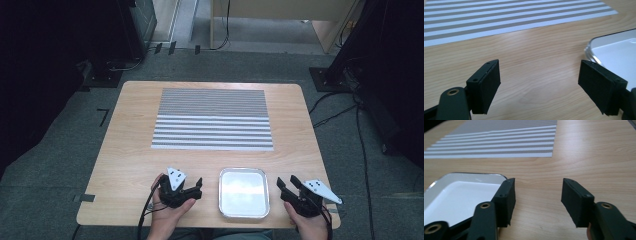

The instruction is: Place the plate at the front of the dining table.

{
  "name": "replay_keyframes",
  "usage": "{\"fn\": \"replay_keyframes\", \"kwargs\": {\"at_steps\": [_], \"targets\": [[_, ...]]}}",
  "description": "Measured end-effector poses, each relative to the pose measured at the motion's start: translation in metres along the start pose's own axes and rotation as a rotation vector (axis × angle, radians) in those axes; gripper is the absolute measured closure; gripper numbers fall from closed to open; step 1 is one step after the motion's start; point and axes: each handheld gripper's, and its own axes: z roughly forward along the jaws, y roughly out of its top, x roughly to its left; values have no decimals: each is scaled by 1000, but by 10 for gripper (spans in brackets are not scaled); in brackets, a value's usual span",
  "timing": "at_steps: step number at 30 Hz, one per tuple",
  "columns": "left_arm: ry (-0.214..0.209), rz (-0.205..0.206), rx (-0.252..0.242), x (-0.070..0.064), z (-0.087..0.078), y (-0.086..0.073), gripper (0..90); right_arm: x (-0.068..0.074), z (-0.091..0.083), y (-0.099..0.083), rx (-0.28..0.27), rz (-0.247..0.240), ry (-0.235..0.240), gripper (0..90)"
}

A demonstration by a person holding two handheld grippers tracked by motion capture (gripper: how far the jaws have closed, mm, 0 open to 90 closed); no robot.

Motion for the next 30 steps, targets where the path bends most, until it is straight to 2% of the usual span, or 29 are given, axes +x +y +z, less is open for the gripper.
{"fn": "replay_keyframes", "kwargs": {"at_steps": [2,5,6,8,9,10,14,15,16,18,19,20,22,27,30], "targets": [[-21,2,5,-7,2,0,181,-1,1,-1,-4,31,29,499],[-38,11,30,-19,7,-3,181,-2,2,-3,0,50,53,508],[-38,11,30,-19,7,-3,181,-2,2,-3,0,50,53,508],[-47,27,43,-27,10,-5,182,-3,3,-4,-2,84,83,543],[-47,27,43,-27,10,-5,183,-3,3,-4,-2,84,83,543],[-55,30,46,-30,11,-6,184,-2,4,-4,26,128,123,581],[-69,24,46,-35,13,-6,186,-2,5,-4,47,147,140,629],[-75,27,45,-37,13,-6,186,-3,5,-3,54,182,167,668],[-76,26,45,-38,13,-6,186,-3,5,-3,54,194,176,683],[-63,21,46,-41,14,-6,226,-5,6,-3,51,227,211,712],[-63,21,46,-41,14,-6,232,-5,6,-3,51,227,211,712],[-60,22,47,-41,14,-6,235,-6,7,-4,65,253,233,742],[-64,22,46,-43,14,-6,244,-8,9,-6,76,278,256,755],[-63,18,46,-46,15,-6,294,-9,13,-8,94,287,255,779],[-88,21,52,-49,16,-7,409,-7,13,-9,104,290,255,787]]}}
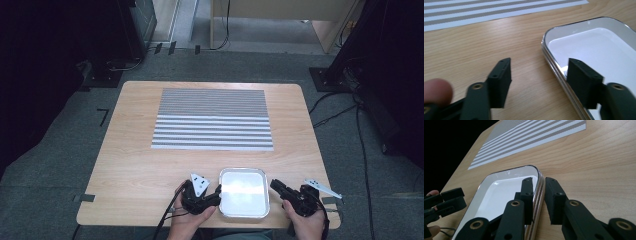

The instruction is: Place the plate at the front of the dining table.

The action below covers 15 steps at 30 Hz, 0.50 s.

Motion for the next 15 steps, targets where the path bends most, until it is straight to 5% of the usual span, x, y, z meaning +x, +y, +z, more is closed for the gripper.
{"fn": "replay_keyframes", "kwargs": {"at_steps": [1,6,10,13,15], "targets": [[7,-11,13,0,1,1,467,1,0,-1,6,-1,-8,797],[38,-80,-25,-2,-4,7,483,3,2,-4,11,8,-15,820],[32,-84,-25,-5,-4,4,510,3,3,-4,14,26,5,835],[-63,-158,-45,-7,-3,-2,507,3,3,-4,15,39,14,839],[-61,-163,-54,-13,-1,-5,512,2,4,-4,15,45,17,840]]}}
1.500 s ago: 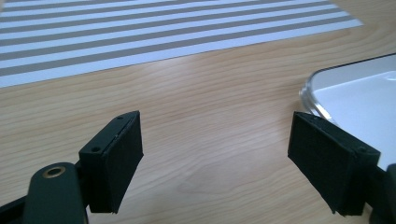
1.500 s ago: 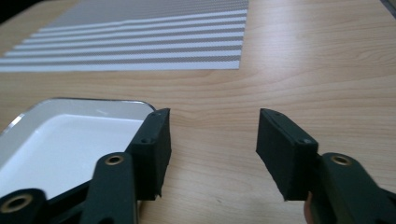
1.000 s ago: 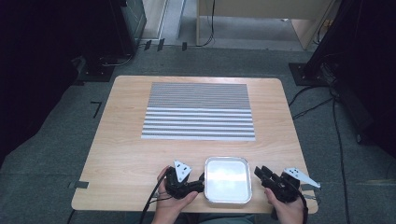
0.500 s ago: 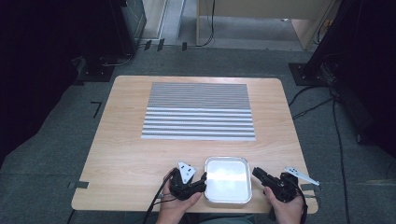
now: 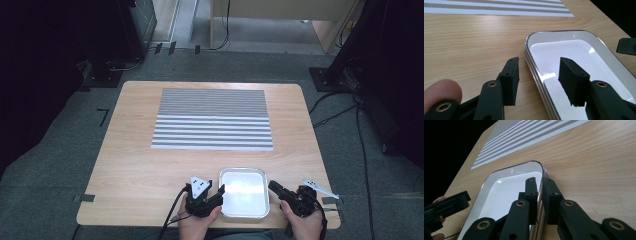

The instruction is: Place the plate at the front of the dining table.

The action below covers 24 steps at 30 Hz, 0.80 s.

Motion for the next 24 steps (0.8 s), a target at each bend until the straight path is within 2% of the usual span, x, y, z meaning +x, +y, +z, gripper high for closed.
{"fn": "replay_keyframes", "kwargs": {"at_steps": [4,9,19,22,24], "targets": [[21,25,4,-8,5,-5,529,-1,1,-1,3,-1,0,840],[26,34,15,-15,9,-13,544,-2,2,-1,9,5,2,840],[39,30,34,-15,12,-16,620,-2,4,-2,22,22,12,846],[46,32,32,-15,12,-16,639,-3,5,-3,31,35,18,851],[49,36,13,-16,10,-16,643,-4,6,-3,39,46,26,852]]}}
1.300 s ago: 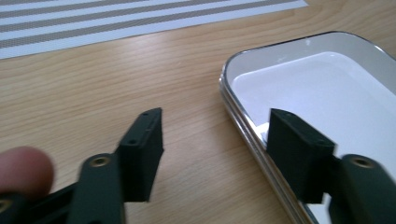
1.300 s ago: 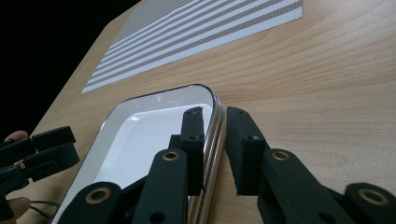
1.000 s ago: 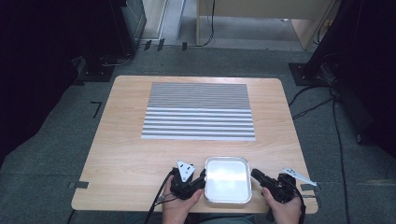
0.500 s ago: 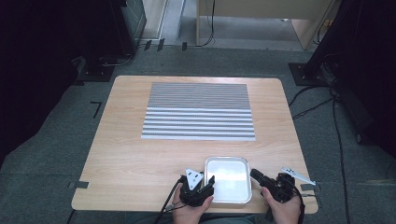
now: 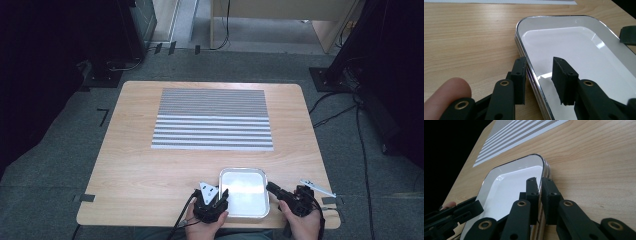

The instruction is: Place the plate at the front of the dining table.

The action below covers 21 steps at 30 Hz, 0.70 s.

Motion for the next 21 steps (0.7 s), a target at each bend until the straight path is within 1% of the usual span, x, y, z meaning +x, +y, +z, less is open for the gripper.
{"fn": "replay_keyframes", "kwargs": {"at_steps": [4,7,15,18,19,21], "targets": [[3,2,0,0,0,0,645,0,0,0,3,9,5,859],[10,8,16,0,3,-1,649,0,0,0,8,16,6,869],[10,12,11,-1,1,-1,637,-1,-3,1,-8,19,13,877],[9,16,9,-2,1,-1,623,-2,-4,2,-10,24,25,878],[7,22,6,-2,0,-1,613,-1,-4,2,-16,34,49,877],[9,24,-3,-3,-1,-1,606,0,-5,2,-26,22,22,875]]}}
